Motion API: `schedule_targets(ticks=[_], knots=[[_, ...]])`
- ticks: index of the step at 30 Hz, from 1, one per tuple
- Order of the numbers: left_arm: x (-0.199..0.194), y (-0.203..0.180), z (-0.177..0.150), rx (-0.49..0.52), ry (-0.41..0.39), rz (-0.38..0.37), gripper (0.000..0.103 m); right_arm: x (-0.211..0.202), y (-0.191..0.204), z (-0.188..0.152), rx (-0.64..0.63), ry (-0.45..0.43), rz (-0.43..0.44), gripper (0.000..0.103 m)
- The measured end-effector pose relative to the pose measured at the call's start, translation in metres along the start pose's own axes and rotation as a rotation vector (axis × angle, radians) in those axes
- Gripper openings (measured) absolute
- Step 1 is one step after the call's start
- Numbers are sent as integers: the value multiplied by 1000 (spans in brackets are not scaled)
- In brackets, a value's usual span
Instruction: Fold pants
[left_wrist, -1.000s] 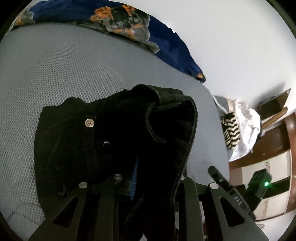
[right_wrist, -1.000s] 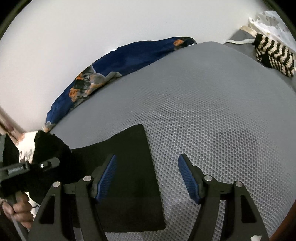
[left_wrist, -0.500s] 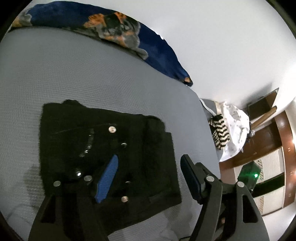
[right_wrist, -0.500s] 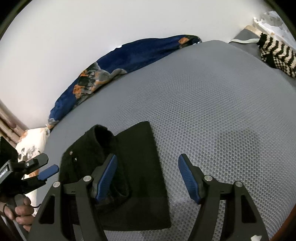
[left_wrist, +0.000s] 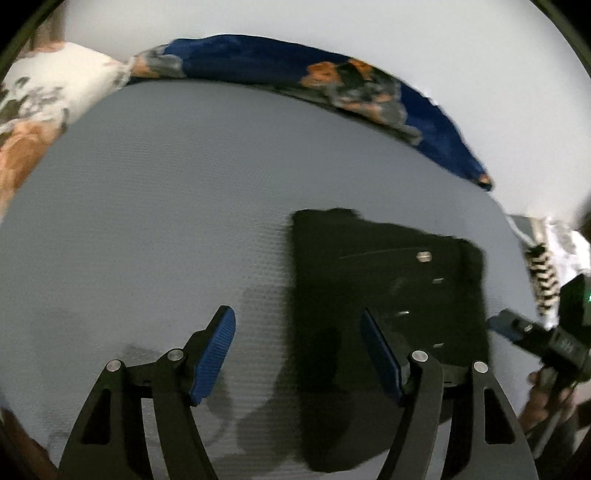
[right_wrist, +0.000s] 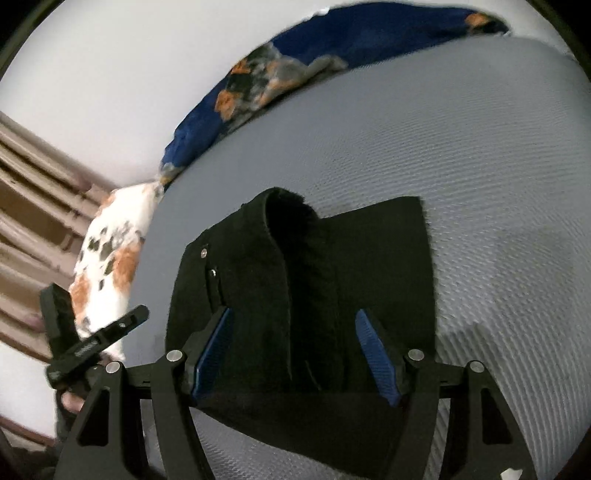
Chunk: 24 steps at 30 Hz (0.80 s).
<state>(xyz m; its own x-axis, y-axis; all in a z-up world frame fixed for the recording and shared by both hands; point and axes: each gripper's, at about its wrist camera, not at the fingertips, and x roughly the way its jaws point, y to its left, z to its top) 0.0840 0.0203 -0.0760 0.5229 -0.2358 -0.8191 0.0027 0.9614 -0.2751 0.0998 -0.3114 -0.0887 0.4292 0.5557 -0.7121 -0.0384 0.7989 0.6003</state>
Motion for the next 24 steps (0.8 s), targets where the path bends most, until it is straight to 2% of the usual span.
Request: schedule_targets(ticks=[4,8,14,16,18,22,24], knots=[[2,13,-6,-17,0,41,70,20,-8,14,4,64,34,66],[6,19,-6,-39,1,30,70,33,-12,21,-13,98,47,66],[9,24,-9,-59,15,12,70,45,-14,31,-42,108,130,66],[10,26,-8,-71,23,12,70,50,-15,37,-37,109,163,62],[11,27,-8,-78,32,13,70,57,-13,43,-37,122,193,54],[14,27,-7,-91,50,8,70,69,-9,52,-41,139,235,48],[16,27,-7,-96,59,5,70,73,-8,54,-27,143,243,38]])
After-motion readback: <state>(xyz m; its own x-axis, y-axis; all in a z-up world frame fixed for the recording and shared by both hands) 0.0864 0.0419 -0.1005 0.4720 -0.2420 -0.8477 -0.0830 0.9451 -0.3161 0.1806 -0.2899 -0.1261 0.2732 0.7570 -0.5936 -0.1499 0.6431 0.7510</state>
